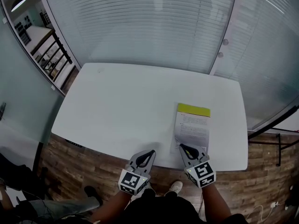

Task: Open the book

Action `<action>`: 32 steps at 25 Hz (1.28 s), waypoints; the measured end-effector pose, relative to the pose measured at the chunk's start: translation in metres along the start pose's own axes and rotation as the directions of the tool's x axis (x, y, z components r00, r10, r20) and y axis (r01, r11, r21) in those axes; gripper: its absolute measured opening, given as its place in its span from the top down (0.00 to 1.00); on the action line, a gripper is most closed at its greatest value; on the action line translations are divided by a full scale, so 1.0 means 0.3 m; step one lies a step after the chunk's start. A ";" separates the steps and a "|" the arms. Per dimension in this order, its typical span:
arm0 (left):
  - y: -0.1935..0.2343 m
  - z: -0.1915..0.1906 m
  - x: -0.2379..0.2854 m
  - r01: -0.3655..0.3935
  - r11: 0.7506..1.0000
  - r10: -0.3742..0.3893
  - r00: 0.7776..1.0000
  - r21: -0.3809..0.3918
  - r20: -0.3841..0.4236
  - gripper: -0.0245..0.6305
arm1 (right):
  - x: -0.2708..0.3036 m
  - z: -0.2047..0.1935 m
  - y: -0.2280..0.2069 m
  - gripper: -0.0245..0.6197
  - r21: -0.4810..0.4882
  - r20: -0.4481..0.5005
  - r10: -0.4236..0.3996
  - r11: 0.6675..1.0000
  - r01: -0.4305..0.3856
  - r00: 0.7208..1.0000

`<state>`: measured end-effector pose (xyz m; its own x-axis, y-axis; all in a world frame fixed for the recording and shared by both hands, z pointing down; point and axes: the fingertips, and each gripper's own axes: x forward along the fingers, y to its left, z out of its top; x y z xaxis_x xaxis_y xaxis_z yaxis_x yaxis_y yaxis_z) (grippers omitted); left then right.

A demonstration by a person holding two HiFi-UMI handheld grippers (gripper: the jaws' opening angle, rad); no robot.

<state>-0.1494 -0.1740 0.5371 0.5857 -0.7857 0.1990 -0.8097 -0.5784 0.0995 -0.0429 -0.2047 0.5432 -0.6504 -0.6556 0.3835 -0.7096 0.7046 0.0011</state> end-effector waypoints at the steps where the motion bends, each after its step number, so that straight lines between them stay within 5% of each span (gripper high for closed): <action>1: -0.004 -0.001 0.005 0.002 1.000 -0.002 1.000 0.000 -0.002 0.94 | -0.009 0.009 -0.017 0.95 0.033 0.015 -0.004 0.999 0.004 1.000; 7: -0.027 -0.005 0.028 0.018 1.000 -0.018 1.000 0.005 -0.010 0.94 | -0.072 0.067 -0.115 0.95 0.235 0.123 -0.033 0.972 0.004 0.992; 11: -0.042 -0.016 0.043 0.030 1.000 -0.030 0.999 -0.002 -0.026 0.94 | -0.125 0.105 -0.191 0.95 0.382 0.204 -0.069 0.924 -0.015 0.976; 22: -0.087 -0.022 0.092 0.063 0.998 -0.063 0.997 0.001 -0.054 0.94 | -0.293 0.085 -0.412 0.95 0.710 0.419 -0.237 0.687 -0.154 0.877; 27: -0.101 -0.016 0.115 0.074 0.997 -0.073 0.996 0.011 -0.053 0.94 | -0.350 0.069 -0.461 0.95 0.777 0.516 -0.305 0.560 -0.287 0.801; 32: -0.110 -0.013 0.143 0.076 0.997 -0.075 0.996 0.018 -0.054 0.94 | -0.443 0.007 -0.543 0.95 0.824 0.533 -0.437 0.464 -0.326 0.725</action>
<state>-0.0977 -0.1878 0.5461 0.6419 -0.7270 0.2437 -0.7619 -0.6404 0.0965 0.1584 -0.2329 0.4900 -0.3062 -0.9276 -0.2141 -0.3405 0.3168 -0.8853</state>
